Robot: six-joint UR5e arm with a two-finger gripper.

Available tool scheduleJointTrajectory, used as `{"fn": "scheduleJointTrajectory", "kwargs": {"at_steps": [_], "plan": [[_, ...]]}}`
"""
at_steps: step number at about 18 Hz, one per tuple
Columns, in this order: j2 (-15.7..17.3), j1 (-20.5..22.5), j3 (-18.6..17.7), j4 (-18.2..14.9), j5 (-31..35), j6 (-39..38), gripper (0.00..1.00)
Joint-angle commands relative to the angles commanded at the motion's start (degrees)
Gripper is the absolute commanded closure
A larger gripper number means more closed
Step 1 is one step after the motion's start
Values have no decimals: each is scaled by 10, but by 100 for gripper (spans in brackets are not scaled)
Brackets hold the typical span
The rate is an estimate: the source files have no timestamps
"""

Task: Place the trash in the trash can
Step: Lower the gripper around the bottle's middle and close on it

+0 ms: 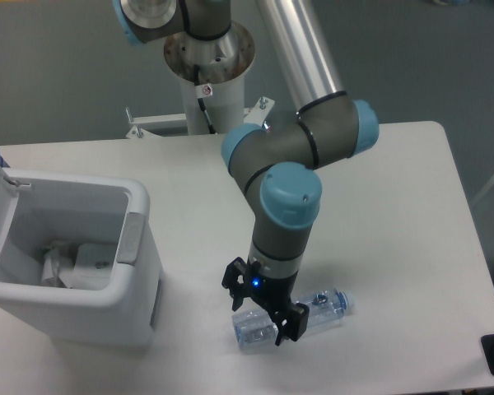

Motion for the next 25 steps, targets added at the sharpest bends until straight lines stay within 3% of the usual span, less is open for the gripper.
{"fn": "scheduleJointTrajectory", "kwargs": {"at_steps": [7, 25], "plan": [[-16, -13, -13, -2, 3, 18, 0], [-76, -33, 15, 3, 74, 46, 2]]}}
